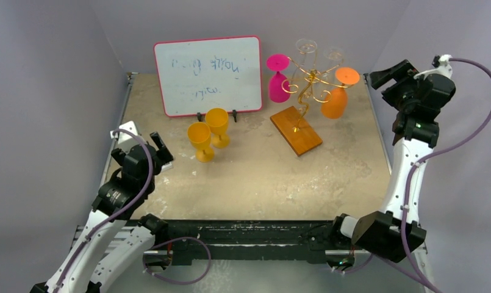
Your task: Take the wine glass off the wine glass rack
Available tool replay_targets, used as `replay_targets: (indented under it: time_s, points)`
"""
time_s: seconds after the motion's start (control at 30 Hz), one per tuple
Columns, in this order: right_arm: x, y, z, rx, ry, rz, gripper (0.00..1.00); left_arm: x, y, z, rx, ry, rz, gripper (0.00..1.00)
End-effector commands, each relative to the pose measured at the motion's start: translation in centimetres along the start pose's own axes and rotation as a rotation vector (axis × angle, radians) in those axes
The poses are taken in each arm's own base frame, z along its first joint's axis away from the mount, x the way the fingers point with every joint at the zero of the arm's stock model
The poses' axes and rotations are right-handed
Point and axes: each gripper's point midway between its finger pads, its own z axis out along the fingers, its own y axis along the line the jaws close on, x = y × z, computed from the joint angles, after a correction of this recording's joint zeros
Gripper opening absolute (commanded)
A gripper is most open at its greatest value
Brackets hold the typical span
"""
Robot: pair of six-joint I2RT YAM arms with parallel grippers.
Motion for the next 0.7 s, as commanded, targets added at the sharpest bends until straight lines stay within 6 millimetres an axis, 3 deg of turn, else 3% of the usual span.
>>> replay_targets:
  time_s: [0.0, 0.17, 0.3, 0.57, 0.67]
  points:
    - [0.8, 6.9, -1.1, -0.366, 0.115, 0.035, 0.82, -1.3, 0.1, 0.4, -0.033, -0.056, -0.026, 0.84]
    - [1.1, 7.0, -0.2, -0.379, 0.141, 0.062, 0.81, -1.2, 0.8, 0.6, -0.077, -0.060, -0.029, 0.85]
    - [2.2, 7.0, 0.9, -0.399, 0.226, 0.101, 0.74, -1.0, 0.6, 0.7, -0.073, -0.052, -0.023, 0.84]
    - [2.3, 5.7, 3.2, -0.339, 0.238, 0.113, 0.58, -0.5, 0.2, 1.2, -0.075, -0.028, -0.001, 0.84]
    - [3.0, 5.7, 3.8, -0.357, 0.282, 0.129, 0.57, -0.5, 0.1, 1.2, -0.072, -0.027, 0.001, 0.84]
